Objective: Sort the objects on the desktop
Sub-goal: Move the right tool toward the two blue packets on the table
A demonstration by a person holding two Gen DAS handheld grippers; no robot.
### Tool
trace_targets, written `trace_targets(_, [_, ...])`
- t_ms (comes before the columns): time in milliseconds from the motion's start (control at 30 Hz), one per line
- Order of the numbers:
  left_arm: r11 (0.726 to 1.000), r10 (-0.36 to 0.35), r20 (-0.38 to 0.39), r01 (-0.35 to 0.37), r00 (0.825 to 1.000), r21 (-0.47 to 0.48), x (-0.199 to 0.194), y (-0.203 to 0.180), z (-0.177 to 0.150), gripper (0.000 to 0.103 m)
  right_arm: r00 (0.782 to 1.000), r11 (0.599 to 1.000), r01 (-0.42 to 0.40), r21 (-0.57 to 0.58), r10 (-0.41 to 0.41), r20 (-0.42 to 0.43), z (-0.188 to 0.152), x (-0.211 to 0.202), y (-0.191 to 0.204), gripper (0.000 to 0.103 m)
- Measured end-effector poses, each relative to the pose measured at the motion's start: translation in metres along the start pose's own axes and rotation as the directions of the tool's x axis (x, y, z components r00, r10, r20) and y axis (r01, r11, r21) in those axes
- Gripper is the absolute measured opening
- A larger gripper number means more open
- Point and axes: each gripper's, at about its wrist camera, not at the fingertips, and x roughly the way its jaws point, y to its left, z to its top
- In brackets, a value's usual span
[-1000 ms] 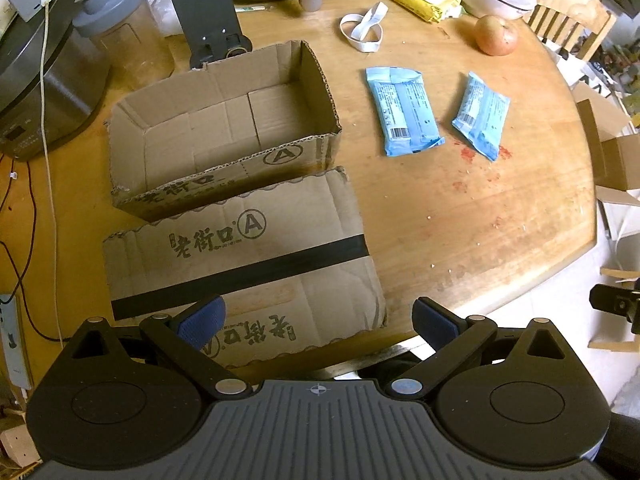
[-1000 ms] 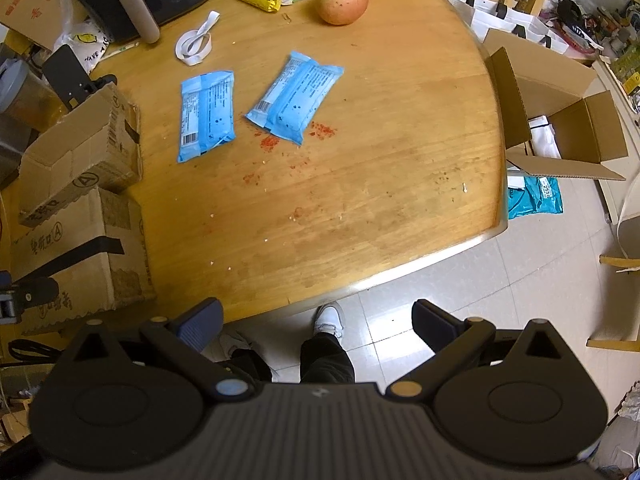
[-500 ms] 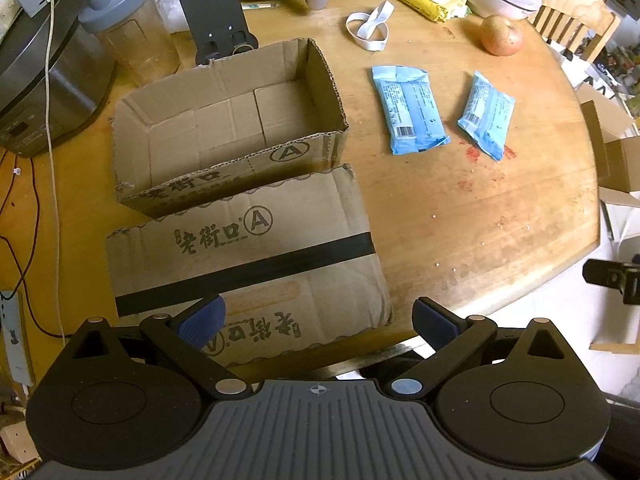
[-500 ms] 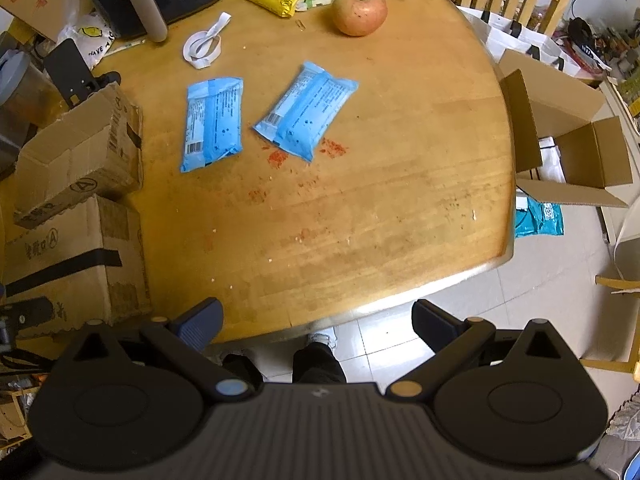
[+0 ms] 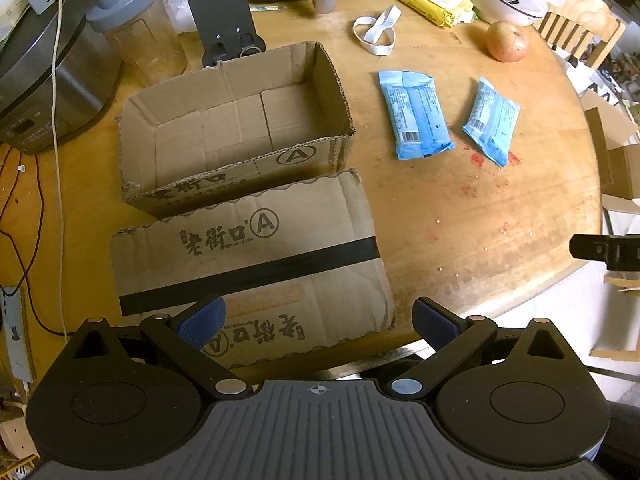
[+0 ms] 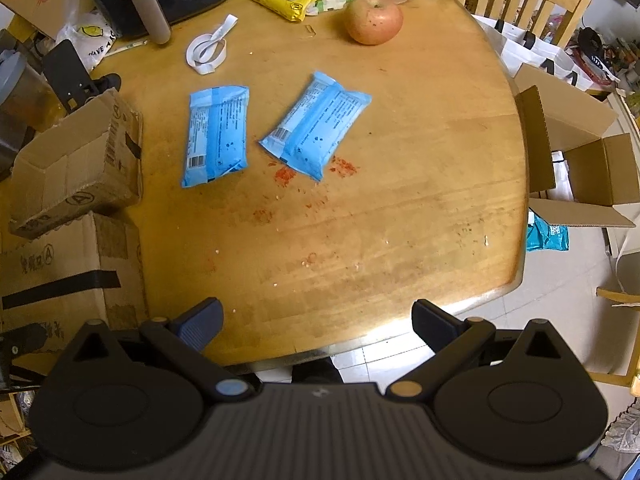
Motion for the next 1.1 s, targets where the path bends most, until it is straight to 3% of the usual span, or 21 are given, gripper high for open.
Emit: trace_targets(1100, [1.000, -0.001, -0.010, 0.001, 1.000, 0.009, 0.001, 0.002, -0.001, 0.103, 1.000, 0.999, 0.027, 0.017, -0.026, -0.013, 0.048, 0.030, 0.012, 0.103])
